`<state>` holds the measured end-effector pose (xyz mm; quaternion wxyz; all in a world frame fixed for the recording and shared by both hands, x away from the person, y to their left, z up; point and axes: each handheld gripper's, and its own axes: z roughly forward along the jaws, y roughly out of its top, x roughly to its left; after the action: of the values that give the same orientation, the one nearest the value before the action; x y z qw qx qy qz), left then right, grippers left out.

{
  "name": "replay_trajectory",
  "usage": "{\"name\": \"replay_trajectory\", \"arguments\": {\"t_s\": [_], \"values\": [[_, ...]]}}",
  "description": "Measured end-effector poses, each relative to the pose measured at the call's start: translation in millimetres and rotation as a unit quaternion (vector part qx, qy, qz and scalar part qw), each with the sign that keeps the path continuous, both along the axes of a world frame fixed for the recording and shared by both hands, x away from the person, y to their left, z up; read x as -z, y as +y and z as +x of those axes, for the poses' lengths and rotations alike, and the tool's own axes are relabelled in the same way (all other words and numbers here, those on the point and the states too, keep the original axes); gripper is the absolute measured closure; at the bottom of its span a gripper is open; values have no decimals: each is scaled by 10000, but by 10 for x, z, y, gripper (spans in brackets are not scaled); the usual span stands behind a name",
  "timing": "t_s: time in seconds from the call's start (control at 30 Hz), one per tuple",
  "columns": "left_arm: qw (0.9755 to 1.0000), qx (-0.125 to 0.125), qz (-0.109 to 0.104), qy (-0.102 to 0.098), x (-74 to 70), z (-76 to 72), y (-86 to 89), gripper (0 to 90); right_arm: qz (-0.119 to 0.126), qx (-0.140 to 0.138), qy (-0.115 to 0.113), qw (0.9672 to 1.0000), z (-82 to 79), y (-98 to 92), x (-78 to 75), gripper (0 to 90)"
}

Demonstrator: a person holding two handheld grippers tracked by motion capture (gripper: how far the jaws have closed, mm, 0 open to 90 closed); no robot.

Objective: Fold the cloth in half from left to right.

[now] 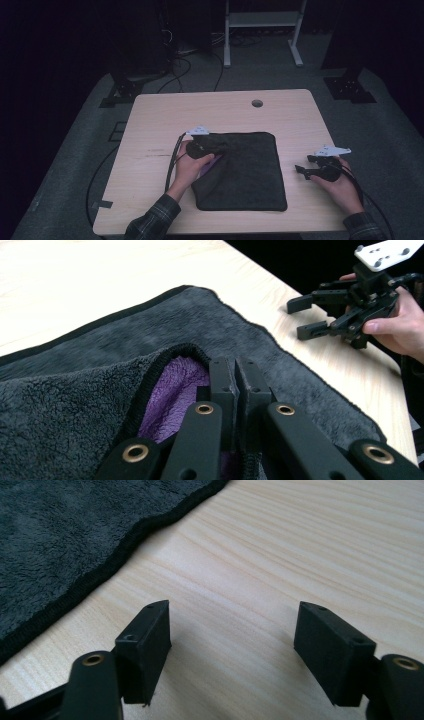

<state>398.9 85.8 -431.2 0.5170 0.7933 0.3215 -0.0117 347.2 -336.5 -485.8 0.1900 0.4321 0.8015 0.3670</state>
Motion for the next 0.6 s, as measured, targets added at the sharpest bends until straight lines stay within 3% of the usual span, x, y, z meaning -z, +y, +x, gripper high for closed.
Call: {"name": "replay_trajectory", "arguments": {"t_s": [0.2, 0.6], "values": [[9998, 171, -35, 0, 5, 19, -184, 870, -41, 12, 66, 10000, 14, 9, 5, 184], [9989, 469, -44, 43, 39, 80, -524, 870, -56, 0, 66, 10000, 17, 9, 5, 182]]}}
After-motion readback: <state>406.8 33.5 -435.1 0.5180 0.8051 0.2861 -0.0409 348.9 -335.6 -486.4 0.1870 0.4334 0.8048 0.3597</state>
